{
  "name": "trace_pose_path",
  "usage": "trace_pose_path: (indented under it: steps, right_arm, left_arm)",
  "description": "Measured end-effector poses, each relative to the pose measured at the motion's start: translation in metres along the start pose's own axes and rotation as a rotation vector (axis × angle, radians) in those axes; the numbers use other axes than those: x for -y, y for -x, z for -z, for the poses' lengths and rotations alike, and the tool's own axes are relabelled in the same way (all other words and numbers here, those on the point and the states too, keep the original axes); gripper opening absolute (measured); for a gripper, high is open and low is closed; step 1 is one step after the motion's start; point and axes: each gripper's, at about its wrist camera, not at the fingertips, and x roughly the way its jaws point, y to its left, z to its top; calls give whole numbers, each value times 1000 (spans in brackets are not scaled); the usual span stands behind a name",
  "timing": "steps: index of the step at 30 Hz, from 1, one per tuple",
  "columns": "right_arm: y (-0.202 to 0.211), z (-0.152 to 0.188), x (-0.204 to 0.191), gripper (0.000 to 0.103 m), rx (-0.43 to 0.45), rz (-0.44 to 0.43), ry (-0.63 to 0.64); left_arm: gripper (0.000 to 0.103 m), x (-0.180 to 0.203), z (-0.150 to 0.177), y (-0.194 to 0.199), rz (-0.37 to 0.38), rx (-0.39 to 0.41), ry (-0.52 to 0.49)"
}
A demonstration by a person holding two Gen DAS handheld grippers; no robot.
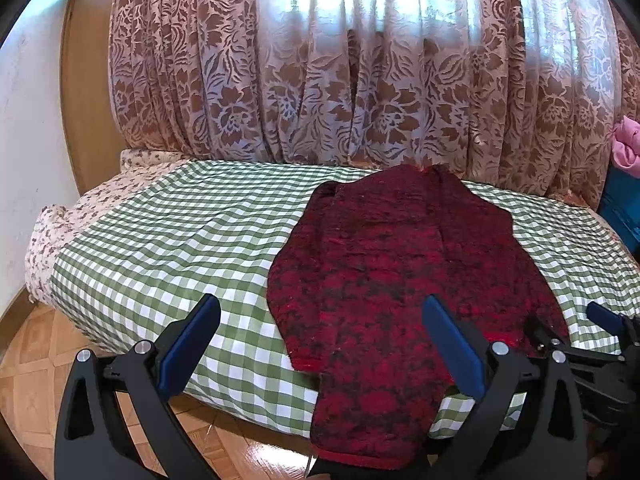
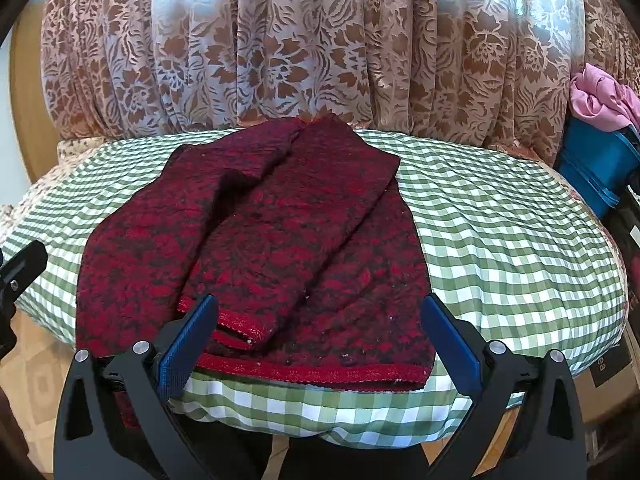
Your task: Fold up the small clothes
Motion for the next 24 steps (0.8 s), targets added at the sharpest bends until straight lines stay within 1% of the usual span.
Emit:
trace_pose_path:
  steps: [11, 19, 21, 24]
  right_arm:
    - [-7, 0, -2, 100, -16, -8, 1]
    - [-19, -3, 2, 100, -45, -18, -23]
    - [-20, -4, 2, 100, -42, -21, -16]
    - [-22, -13, 13, 100, -25, -62, -22]
  left_arm:
    - [101, 18, 0, -3, 73, -15, -85]
    - [101, 23, -3, -14, 117, -55, -109]
    - [101, 27, -4, -17, 137, -66, -149]
    - [100, 35, -5, -22, 200, -91, -216]
